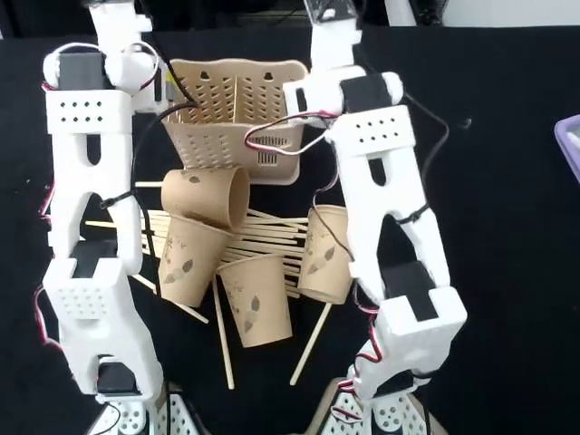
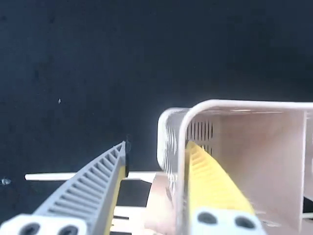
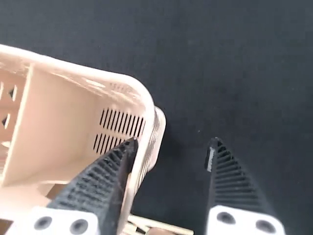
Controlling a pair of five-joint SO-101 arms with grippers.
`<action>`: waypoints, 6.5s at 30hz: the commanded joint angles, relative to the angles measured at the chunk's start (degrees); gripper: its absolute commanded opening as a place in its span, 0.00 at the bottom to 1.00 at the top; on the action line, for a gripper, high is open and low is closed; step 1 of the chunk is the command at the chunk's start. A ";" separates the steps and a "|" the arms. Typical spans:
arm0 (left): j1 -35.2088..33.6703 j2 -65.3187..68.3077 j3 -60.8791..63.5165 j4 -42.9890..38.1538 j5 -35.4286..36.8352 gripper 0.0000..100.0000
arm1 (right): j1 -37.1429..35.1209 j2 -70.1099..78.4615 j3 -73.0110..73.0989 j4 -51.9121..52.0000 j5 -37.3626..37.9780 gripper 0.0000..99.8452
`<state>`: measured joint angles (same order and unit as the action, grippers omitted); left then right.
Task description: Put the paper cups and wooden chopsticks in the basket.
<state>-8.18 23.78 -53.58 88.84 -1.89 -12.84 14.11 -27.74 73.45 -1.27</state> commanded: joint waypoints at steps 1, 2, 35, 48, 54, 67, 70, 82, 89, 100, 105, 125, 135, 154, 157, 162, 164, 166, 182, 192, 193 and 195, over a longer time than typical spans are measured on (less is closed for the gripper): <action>-1.71 -0.70 -9.10 -0.35 0.09 0.20 | -1.67 -1.10 -7.25 0.44 4.84 0.21; -1.71 -0.62 -10.42 -0.35 0.79 0.20 | -1.93 -1.10 -8.22 0.26 5.89 0.21; -17.27 -43.87 56.75 0.18 -11.52 0.27 | 7.82 -30.99 13.41 22.86 16.88 0.21; -11.21 -82.46 108.44 -27.69 -7.03 0.27 | -3.52 -63.34 68.88 0.97 32.35 0.21; -19.21 -83.60 117.93 -31.74 -5.45 0.27 | -21.27 -65.71 73.36 3.87 34.11 0.21; -21.93 -75.60 123.38 -37.10 5.27 0.27 | -29.71 -44.18 65.98 -0.18 42.55 0.21; -21.93 -74.29 123.12 -37.36 5.10 0.27 | -29.98 -40.92 62.46 2.29 46.33 0.21; -21.85 -74.29 123.12 -37.36 5.10 0.27 | -30.07 -37.49 54.02 9.58 52.84 0.08; -21.93 -74.20 123.21 -37.36 5.01 0.27 | -29.98 -36.97 51.82 9.14 52.57 0.22; -22.02 -74.11 123.12 -37.36 5.10 0.27 | -33.93 -28.09 52.88 9.14 50.64 0.29; -22.02 -73.93 123.12 -37.36 5.01 0.27 | -33.85 -26.33 52.26 9.85 50.81 0.23; -22.02 -74.20 123.12 -37.36 5.01 0.27 | -22.24 -55.43 21.32 22.15 47.03 0.01; -22.02 -74.37 123.12 -37.36 5.10 0.27 | -7.82 -35.47 5.41 7.65 45.01 0.01; -22.11 -74.37 123.30 -37.36 4.75 0.27 | -6.77 -3.21 -28.44 20.57 50.11 0.01; -22.11 -74.37 123.12 -37.36 4.75 0.27 | -6.68 -0.57 -29.49 22.24 50.55 0.01; -22.11 -74.46 123.30 -37.36 4.75 0.27 | -6.95 3.12 -29.85 22.15 50.20 0.01; -22.11 -74.46 123.38 -37.36 4.75 0.27 | -7.03 3.65 -30.02 22.07 50.20 0.02; -22.11 -74.46 123.38 -37.36 4.75 0.27 | -7.03 3.65 -30.99 22.07 48.70 0.08; -22.20 -74.46 123.56 -37.36 4.66 0.27 | 1.58 -1.19 -45.49 27.87 23.30 0.37; -22.11 -74.46 123.12 -37.45 4.66 0.27 | 10.81 -33.27 12.97 27.34 34.73 0.25; -22.11 -74.46 123.12 -37.45 4.66 0.27 | 10.02 -36.62 19.74 26.99 36.66 0.25; -22.11 -74.46 123.12 -37.45 4.66 0.27 | 8.97 -42.86 33.63 24.09 41.14 0.27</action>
<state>-29.63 -50.24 70.02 52.18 2.68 -2.81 -18.15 -15.96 99.30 34.24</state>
